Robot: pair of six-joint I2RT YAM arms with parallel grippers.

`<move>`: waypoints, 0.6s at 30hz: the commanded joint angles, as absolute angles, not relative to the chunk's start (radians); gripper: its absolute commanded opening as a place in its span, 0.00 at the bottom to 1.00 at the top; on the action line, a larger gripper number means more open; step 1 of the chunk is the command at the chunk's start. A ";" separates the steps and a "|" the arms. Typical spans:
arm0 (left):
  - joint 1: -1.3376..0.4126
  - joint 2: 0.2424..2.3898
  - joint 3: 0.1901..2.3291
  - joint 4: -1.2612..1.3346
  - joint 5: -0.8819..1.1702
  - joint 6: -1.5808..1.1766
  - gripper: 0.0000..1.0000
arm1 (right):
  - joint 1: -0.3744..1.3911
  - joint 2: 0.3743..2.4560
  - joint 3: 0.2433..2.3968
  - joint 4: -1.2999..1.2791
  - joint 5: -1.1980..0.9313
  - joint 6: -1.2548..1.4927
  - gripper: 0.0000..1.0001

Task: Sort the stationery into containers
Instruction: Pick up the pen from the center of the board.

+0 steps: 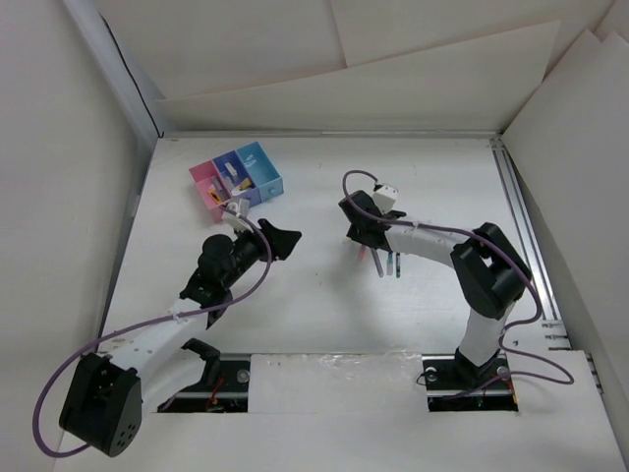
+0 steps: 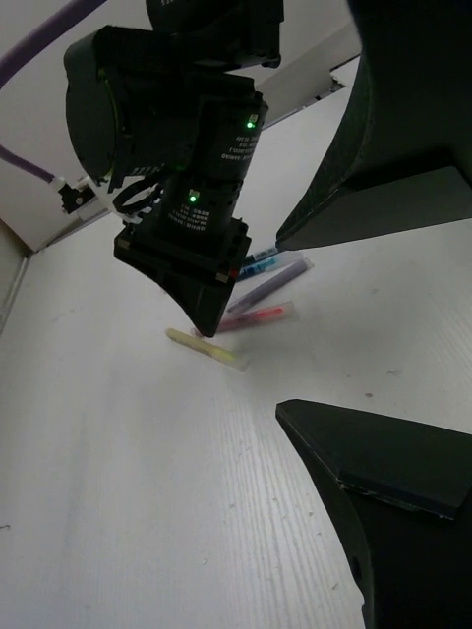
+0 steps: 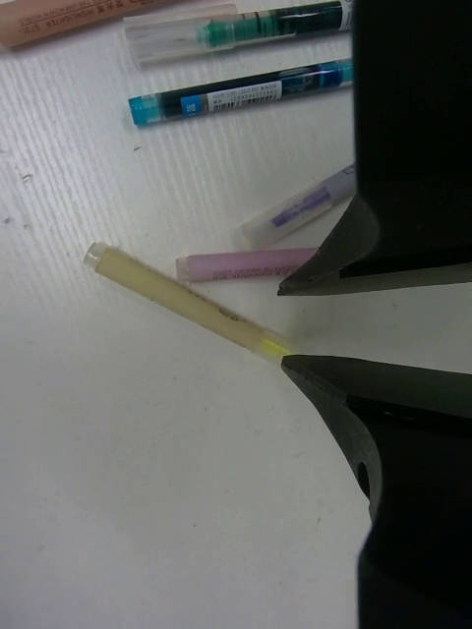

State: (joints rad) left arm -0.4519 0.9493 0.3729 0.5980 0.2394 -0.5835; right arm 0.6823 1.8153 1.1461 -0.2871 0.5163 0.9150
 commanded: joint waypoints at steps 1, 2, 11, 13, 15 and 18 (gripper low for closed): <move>-0.454 0.876 0.347 0.661 0.268 -0.569 0.59 | 0.689 1.816 1.222 -0.314 0.554 0.951 0.36; -0.454 0.867 0.347 0.661 0.268 -0.569 0.59 | 0.689 1.833 1.232 -0.314 0.554 0.962 0.36; -0.454 0.856 0.337 0.661 0.287 -0.578 0.59 | 0.689 1.898 1.276 -0.345 0.563 1.008 0.36; -0.454 0.856 0.337 0.661 0.287 -0.578 0.59 | 0.689 1.898 1.276 -0.345 0.574 1.020 0.36; -0.454 0.856 0.337 0.661 0.287 -0.578 0.61 | 0.689 1.898 1.276 -0.345 0.574 1.020 0.36; -0.454 0.856 0.337 0.661 0.278 -0.578 0.61 | 0.680 1.921 1.287 -0.345 0.565 1.020 0.36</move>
